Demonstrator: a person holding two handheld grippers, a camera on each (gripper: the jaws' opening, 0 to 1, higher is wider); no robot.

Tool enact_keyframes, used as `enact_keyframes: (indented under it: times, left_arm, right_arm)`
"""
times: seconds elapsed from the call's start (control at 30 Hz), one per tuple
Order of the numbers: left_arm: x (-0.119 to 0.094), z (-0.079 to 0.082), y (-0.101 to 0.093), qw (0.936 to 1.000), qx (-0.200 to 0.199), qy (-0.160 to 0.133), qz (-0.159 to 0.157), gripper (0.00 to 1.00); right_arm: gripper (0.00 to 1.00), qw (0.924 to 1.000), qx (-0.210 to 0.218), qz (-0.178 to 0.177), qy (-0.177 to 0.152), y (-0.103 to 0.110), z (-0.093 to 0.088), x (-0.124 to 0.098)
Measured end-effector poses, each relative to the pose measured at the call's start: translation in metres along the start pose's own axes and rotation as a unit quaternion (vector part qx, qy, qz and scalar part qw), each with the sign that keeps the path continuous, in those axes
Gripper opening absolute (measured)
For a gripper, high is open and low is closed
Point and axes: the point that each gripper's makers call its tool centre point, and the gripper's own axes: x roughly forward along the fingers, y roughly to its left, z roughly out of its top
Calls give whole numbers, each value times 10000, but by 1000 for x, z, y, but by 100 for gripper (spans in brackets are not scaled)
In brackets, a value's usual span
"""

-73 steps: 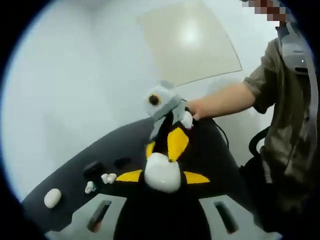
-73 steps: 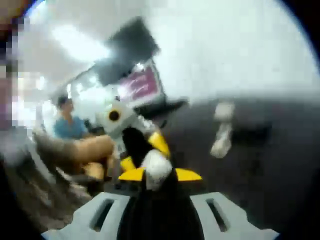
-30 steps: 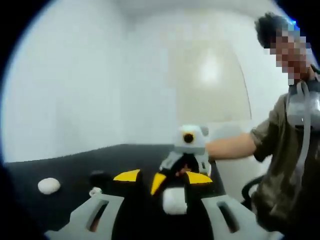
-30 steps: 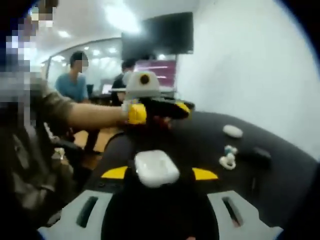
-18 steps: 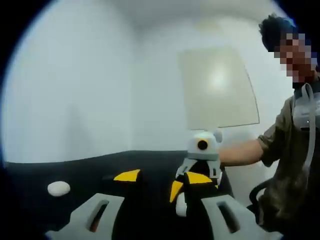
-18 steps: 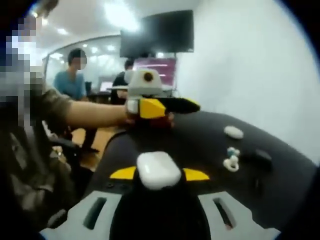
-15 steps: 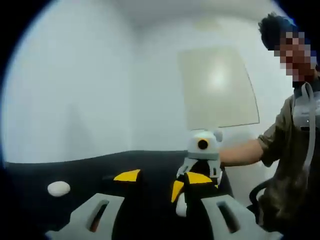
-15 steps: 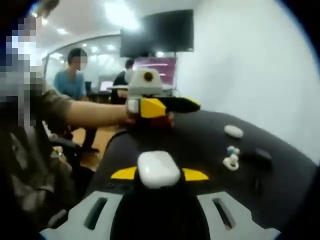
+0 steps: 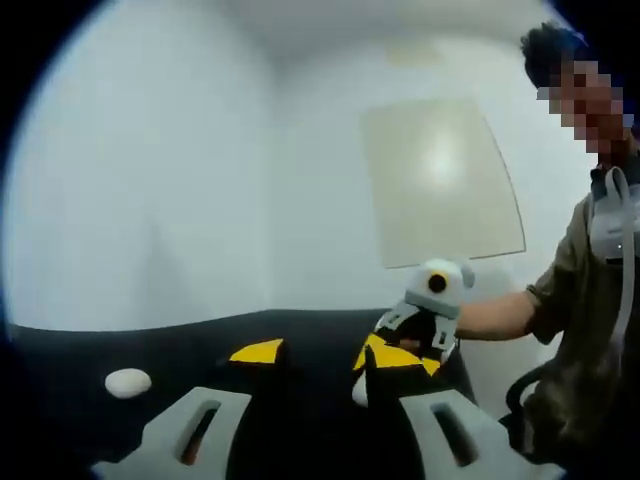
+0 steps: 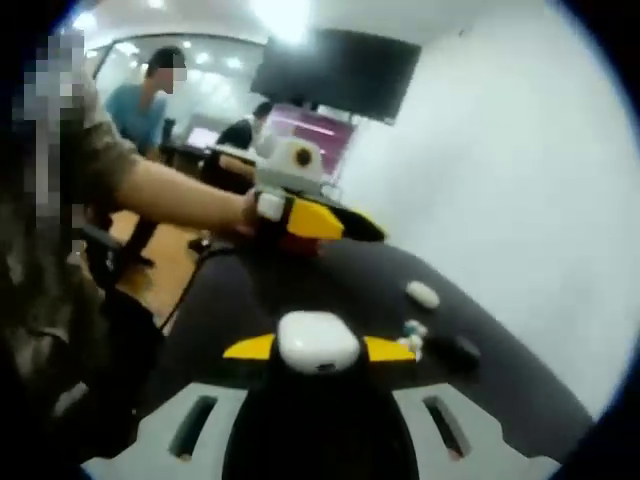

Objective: Pick up three earphones and place each one into its charging case using tactile feedback, ensure that each earphone is properly inserted and securely positioned inside the case.

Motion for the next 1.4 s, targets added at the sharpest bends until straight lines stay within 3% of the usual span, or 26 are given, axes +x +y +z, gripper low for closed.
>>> enact_keyframes:
  times: [0.1,0.17,0.23,0.27,0.33,0.4,0.5,0.57,0.6,0.63,0.87,0.93,0.97,1.0,1.07,1.17,1.27,1.4]
  left_arm:
    - [-1,0,2,10000,17,-7,15,28]
    - [-1,0,2,10000,66,11,23,28]
    - [-1,-1,2,10000,91,16,35,28]
    - [-2,0,3,9999,114,15,59,28]
    - [-4,3,7,9995,207,-65,215,28]
    - [-6,5,10,9993,210,-135,282,28]
    - [-7,8,15,9987,263,-197,402,26]
    - [-11,11,21,9965,469,-235,647,21]
    - [-11,12,20,9963,457,-260,675,19]
    - [-12,13,22,9963,423,-293,691,19]
    - [-10,13,18,9972,299,-316,603,21]
    - [-9,12,18,9969,337,-281,651,21]
    - [-9,11,20,9965,367,-259,698,21]
    - [-9,10,21,9962,384,-238,740,21]
    - [-10,11,24,9959,367,-262,781,21]
    - [-12,16,24,9955,302,-379,819,20]
    - [-11,16,21,9948,372,-395,859,20]
    - [-8,10,20,9954,468,-176,815,20]
  right_arm:
    - [32,9968,291,-738,112,-35,-11,-18]
    - [32,9876,613,-1414,292,-67,-24,-34]
    - [32,9751,1017,-1920,435,-95,-40,-49]
    - [32,9638,1304,-2240,626,-111,-53,-60]
    - [32,9435,1393,-2814,1057,-134,-74,-78]
    - [32,9302,1568,-3095,1196,-148,-87,-90]
    - [32,9241,1813,-3110,1283,-157,-103,-96]
    - [32,9072,2028,-3290,1661,-159,-126,-105]
    - [33,9025,2211,-3248,1766,-156,-137,-103]
    - [33,9033,2528,-3150,1445,-155,-131,-101]
    - [37,9041,2403,-3260,1363,-156,-127,-106]
    - [42,9006,2078,-3750,718,-173,-99,-118]
    - [41,8939,2094,-3959,183,-180,-81,-124]
    - [39,8889,2257,-3974,-328,-180,-62,-124]
    - [38,8941,2563,-3620,-620,-176,-43,-111]
    - [40,9165,2692,-2915,-498,-167,-27,-72]
    - [41,9327,2437,-2657,-112,-163,-28,-36]
    - [41,9416,2287,-2338,799,-155,-54,9]
